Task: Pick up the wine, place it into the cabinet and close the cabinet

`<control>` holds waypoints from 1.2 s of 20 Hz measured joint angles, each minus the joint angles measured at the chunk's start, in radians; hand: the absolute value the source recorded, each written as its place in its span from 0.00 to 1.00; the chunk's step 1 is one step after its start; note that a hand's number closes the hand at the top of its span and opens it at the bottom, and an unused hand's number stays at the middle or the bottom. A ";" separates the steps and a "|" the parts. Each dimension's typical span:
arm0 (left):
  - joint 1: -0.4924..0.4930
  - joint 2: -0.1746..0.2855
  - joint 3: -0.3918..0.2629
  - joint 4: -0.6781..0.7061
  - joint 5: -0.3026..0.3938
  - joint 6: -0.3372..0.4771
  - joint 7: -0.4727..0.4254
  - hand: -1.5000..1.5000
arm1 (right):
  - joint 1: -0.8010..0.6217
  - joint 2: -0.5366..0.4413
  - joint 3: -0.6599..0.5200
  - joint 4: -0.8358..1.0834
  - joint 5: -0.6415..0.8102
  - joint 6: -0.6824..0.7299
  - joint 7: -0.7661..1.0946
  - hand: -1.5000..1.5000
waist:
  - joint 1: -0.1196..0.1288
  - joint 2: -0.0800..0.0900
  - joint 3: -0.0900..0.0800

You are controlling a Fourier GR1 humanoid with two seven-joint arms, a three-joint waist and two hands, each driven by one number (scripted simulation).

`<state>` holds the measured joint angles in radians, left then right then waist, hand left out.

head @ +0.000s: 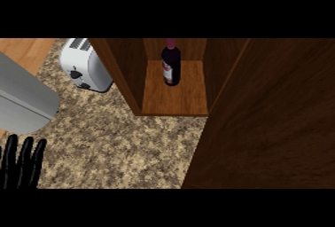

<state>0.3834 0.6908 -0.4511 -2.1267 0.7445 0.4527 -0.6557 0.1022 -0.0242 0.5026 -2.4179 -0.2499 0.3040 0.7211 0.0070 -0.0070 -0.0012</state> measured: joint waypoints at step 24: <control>0.105 0.107 0.310 0.031 0.183 -0.279 0.080 0.00 | -0.268 -0.092 0.368 0.025 0.371 -0.533 -0.015 1.00 | 0.005 -0.002 -0.002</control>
<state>0.4883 0.7975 -0.1408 -2.0954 0.9272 0.1737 -0.5761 -0.1656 -0.1162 0.8711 -2.3932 0.1211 -0.2285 0.7062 0.0122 -0.0086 -0.0036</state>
